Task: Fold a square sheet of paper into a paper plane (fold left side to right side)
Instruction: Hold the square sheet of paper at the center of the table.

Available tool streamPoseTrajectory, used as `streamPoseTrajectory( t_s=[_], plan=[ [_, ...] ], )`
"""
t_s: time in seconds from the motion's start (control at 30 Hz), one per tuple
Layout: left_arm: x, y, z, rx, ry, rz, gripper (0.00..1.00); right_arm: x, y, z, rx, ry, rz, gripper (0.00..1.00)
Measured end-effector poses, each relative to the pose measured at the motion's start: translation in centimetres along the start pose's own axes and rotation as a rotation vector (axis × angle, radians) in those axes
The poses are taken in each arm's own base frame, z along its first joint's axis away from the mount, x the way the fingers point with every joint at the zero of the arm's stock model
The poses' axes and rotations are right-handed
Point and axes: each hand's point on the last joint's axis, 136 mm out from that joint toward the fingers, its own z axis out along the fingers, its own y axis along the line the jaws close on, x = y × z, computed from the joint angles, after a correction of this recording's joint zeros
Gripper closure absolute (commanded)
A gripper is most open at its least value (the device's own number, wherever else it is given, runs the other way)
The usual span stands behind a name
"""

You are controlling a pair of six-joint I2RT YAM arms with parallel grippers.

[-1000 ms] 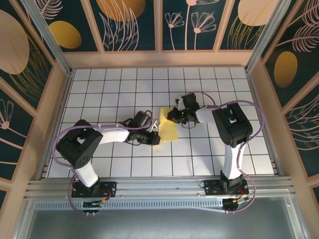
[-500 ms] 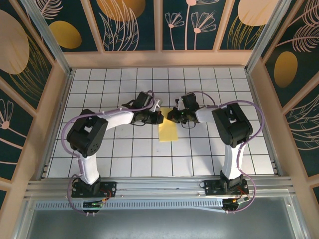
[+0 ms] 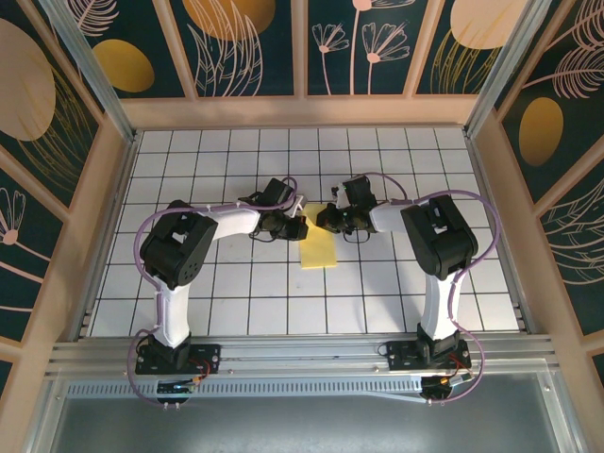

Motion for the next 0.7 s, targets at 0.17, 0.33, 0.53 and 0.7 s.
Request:
streamPoseTrajectory(
  t_s=[0.17,0.33,0.53,0.7],
  plan=[
    [0.1,0.0,0.1,0.007,-0.007,0.0,0.99,-0.4,0.1,-0.1,0.033,0.008,-0.002,0.98],
    [0.1,0.0,0.1,0.01,-0.012,-0.005,0.99,-1.7,1.1,-1.1,0.048,-0.022,-0.029,0.84],
    [0.1,0.0,0.1,0.011,-0.016,-0.006,0.99,-1.6,3.6,-4.5,0.017,-0.072,-0.065,0.94],
    [0.1,0.0,0.0,0.011,-0.017,-0.005,0.99,2.4,3.7,-5.1,-0.016,-0.021,-0.035,1.0]
  ],
)
